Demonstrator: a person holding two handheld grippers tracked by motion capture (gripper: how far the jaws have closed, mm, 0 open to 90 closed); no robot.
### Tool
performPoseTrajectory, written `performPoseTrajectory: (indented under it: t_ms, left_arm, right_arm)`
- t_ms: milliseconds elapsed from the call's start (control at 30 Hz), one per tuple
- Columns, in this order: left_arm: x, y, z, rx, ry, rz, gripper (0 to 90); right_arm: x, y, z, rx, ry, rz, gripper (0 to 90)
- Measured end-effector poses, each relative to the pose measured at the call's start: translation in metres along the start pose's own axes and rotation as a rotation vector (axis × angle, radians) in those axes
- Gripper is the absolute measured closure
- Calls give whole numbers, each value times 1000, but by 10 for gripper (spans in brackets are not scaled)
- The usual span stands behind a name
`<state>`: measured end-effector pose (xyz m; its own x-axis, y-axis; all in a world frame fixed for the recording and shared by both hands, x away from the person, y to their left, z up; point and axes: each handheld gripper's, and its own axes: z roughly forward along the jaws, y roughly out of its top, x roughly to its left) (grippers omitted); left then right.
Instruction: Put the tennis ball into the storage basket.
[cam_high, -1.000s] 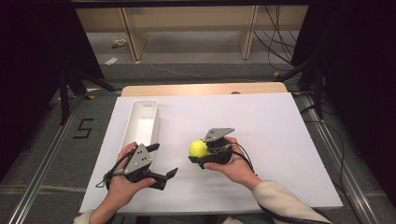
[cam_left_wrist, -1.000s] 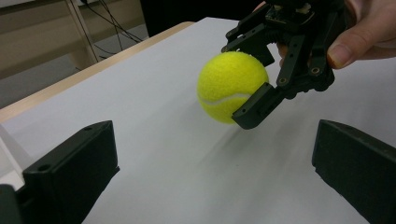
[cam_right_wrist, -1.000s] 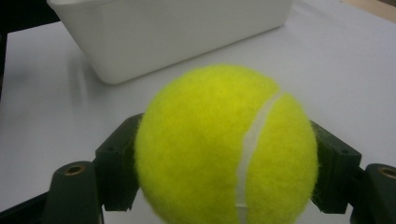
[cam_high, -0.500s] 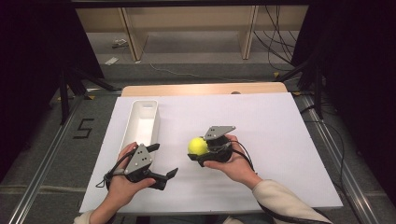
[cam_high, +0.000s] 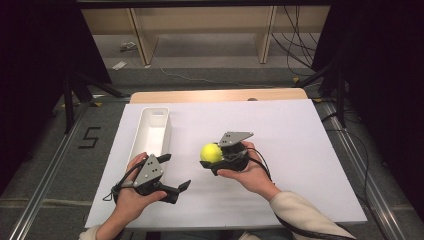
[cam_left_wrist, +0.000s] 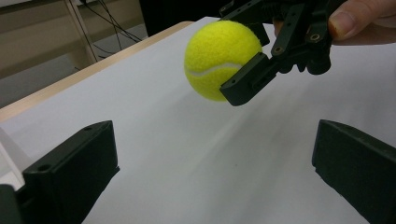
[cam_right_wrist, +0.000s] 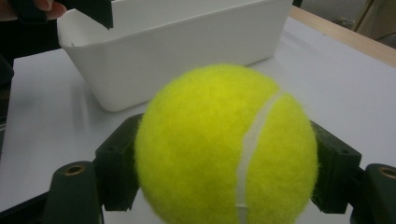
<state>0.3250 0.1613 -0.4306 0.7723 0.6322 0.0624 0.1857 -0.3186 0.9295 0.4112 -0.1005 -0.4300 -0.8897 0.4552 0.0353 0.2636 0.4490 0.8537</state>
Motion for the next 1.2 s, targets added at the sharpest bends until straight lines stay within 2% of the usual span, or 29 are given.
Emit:
performPoseTrajectory:
  t_ms: [1200]
  left_arm:
    - [0, 0, -1, 1, -3, -4, 0]
  right_arm:
    - [1, 19, 5, -43, -3, -18, 263]
